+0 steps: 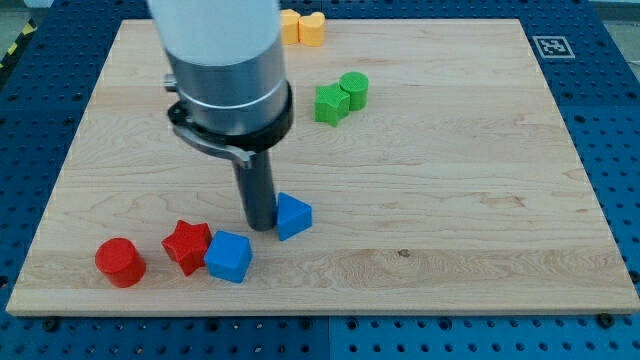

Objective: Push the blue cube to the bottom of the blue triangle

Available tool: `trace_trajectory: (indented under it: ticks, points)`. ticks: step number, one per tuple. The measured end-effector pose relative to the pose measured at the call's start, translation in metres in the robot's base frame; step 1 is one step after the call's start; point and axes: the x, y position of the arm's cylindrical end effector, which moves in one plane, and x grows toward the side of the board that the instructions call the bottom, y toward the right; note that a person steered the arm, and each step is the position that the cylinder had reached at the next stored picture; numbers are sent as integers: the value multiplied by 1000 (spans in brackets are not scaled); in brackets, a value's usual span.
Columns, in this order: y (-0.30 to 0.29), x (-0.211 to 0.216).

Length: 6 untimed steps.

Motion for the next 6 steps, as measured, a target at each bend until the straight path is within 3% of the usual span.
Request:
trace_trajectory:
  ticks: [2, 4, 6]
  points:
    - [-24, 3]
    - [-49, -20]
    - [-134, -15]
